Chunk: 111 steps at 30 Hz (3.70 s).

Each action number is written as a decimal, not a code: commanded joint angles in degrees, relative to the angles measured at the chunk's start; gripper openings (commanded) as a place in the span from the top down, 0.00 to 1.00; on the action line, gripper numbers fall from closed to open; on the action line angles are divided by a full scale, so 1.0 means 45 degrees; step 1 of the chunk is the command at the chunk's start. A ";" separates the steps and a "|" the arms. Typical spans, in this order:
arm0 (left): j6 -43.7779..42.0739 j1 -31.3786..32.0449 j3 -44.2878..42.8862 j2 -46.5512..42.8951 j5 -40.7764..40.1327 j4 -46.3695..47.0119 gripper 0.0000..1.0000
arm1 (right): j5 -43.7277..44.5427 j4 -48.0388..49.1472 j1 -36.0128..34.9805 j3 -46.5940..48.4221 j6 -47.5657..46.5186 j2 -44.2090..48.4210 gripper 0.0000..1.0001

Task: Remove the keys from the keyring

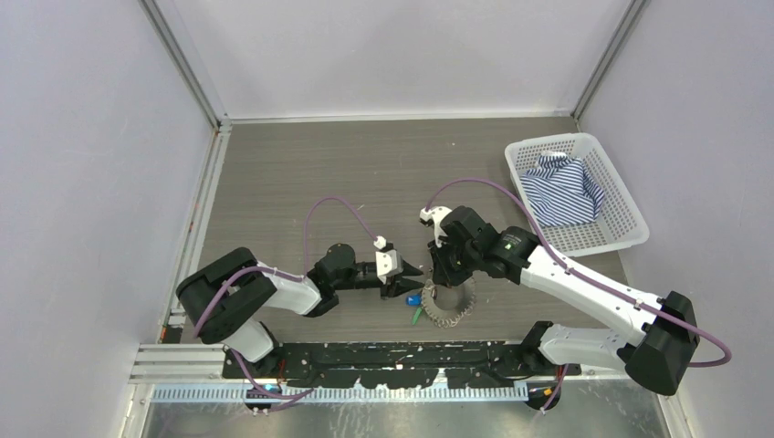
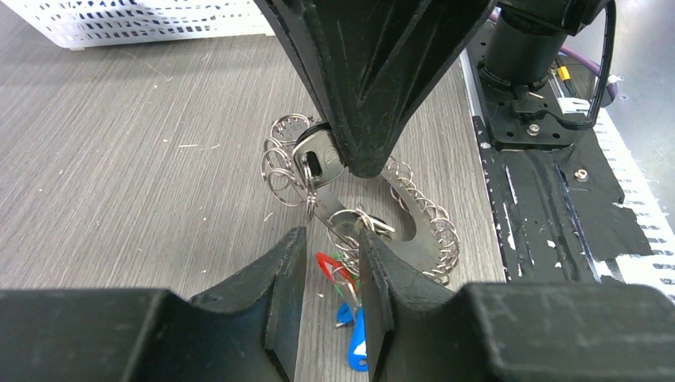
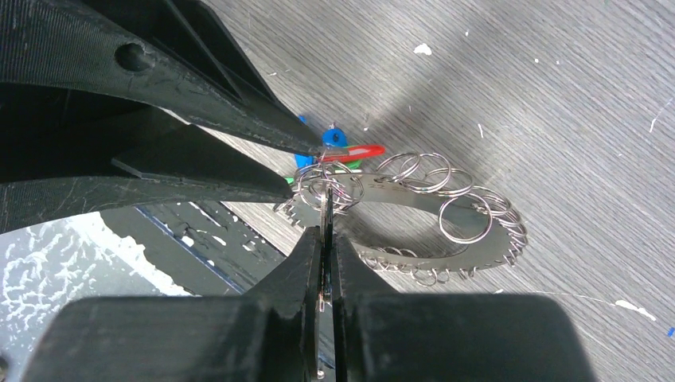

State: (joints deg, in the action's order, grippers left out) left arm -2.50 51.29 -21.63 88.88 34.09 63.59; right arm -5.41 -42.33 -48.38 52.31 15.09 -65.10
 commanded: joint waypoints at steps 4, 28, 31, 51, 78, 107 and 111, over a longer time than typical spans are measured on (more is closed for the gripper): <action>-0.0209 -0.0126 -0.0384 -0.0096 -0.0255 0.0748 0.67 | -0.0380 0.0112 -0.0136 0.0747 -0.0167 0.0357 0.99; 0.0380 -0.0147 -0.0644 0.0368 0.0104 0.1390 0.74 | -0.0246 0.0147 -0.0308 0.1030 -0.0131 0.0210 0.99; 0.0464 -0.0147 -0.0675 0.0431 0.0111 0.1511 0.77 | -0.0253 0.0167 -0.0318 0.0993 -0.0094 0.0196 0.99; 0.0896 -0.0147 -0.0013 0.0681 -0.0519 0.3070 1.00 | 0.1908 -0.1102 -0.0309 0.1017 0.0209 0.0349 0.99; 0.1306 -0.0147 0.0436 0.0080 -0.0993 0.3893 0.70 | 0.2158 -0.1219 -0.0186 0.1766 -0.0061 0.0083 0.99; 0.0974 -0.0147 -0.0924 0.0371 -0.0808 0.1941 0.69 | 0.1536 -0.1240 -0.0377 0.2457 -0.0185 -0.0161 0.99; 0.1068 -0.0134 -0.1086 0.0480 -0.0836 0.2018 0.69 | 0.1522 -0.1282 -0.0388 0.2438 -0.0135 -0.0112 0.99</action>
State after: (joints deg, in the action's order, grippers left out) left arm 2.55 50.87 -24.38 90.54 29.76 71.85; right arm 1.58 -49.15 -49.76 60.53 14.92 -66.30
